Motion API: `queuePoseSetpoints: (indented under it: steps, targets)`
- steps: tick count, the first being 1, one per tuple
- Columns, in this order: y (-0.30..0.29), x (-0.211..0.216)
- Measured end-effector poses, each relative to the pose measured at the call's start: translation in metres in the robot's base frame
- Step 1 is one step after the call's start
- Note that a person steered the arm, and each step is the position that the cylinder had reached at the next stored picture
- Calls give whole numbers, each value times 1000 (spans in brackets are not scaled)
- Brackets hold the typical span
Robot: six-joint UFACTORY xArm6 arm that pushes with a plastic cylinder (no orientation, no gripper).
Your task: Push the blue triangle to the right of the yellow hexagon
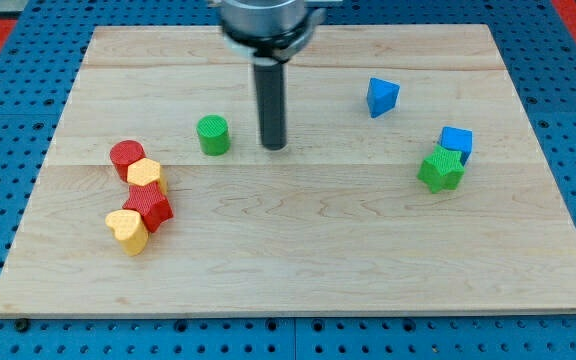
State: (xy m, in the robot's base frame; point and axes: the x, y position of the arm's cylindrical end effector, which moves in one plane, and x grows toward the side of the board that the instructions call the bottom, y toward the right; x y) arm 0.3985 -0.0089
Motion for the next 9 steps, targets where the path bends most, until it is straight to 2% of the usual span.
queuePoseSetpoints:
  steps: [1, 2, 3, 4, 5, 6, 7, 8, 9]
  targets:
    - [-69, -15]
    - [-122, 4]
    - [-137, 8]
    - [-45, -52]
    - [32, -136]
    - [140, -147]
    - [156, -105]
    - [136, -52]
    - [57, -18]
